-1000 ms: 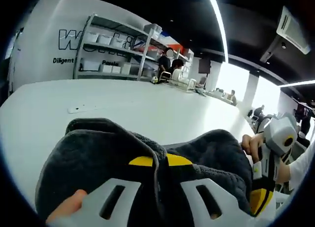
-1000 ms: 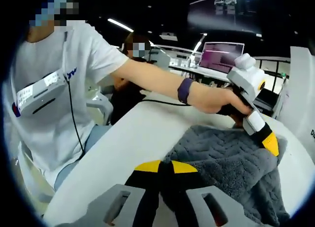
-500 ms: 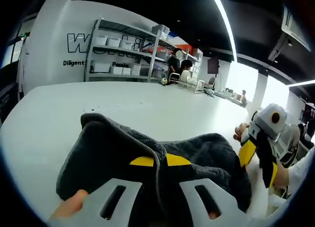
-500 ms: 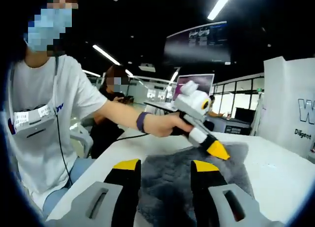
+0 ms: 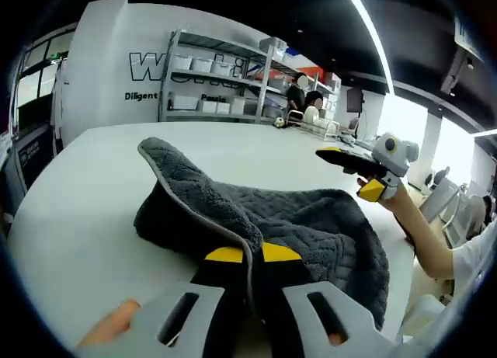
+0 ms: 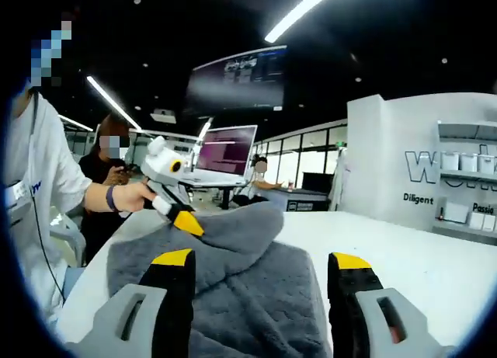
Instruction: Open the folded towel by lifting each exposed corner and separating the folded layers until the towel lies flat within the target outline without major curled edges
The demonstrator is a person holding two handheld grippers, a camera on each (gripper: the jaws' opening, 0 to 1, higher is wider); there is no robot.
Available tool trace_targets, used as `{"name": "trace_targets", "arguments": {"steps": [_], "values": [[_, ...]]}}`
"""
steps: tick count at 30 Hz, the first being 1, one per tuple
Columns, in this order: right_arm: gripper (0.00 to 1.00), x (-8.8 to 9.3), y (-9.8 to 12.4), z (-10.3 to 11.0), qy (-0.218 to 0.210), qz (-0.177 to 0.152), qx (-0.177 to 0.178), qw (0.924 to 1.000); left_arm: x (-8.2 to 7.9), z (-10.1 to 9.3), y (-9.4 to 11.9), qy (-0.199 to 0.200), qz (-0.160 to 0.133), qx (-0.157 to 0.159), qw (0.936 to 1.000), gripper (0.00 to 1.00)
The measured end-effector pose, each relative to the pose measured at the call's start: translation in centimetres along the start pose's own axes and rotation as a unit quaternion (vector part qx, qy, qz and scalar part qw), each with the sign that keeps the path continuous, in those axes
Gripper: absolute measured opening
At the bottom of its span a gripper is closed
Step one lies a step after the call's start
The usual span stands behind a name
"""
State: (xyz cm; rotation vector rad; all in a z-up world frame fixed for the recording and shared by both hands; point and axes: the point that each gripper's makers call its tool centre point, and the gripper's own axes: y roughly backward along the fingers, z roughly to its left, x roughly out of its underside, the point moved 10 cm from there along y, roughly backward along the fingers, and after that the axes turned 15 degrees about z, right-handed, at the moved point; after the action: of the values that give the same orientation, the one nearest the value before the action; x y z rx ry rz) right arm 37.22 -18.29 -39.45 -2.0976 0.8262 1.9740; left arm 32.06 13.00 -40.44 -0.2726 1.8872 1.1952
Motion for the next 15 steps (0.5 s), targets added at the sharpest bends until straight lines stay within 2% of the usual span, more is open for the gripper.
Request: {"name": "trace_targets", "arguments": {"steps": [4,9,13,15], "values": [[0.7,0.1,0.1,-0.5,-0.011,0.0,0.009,0.9999,1.8,0.2,1.5,0.01,0.005,-0.028,0.9995,0.04],[0.71,0.2,0.0,-0.8,-0.014,0.01,0.02,0.9996,5.2,0.6,2.8,0.031,0.025,-0.071,0.9967,0.04],[0.71,0.1,-0.1,-0.7,-0.014,0.008,0.018,0.9997,6.9,0.4,3.9,0.036,0.035,-0.104,0.9933,0.04],[0.71,0.1,-0.2,-0.7,-0.013,0.012,0.018,0.9997,7.5,0.1,4.4,0.033,0.029,-0.118,0.9921,0.04]]}}
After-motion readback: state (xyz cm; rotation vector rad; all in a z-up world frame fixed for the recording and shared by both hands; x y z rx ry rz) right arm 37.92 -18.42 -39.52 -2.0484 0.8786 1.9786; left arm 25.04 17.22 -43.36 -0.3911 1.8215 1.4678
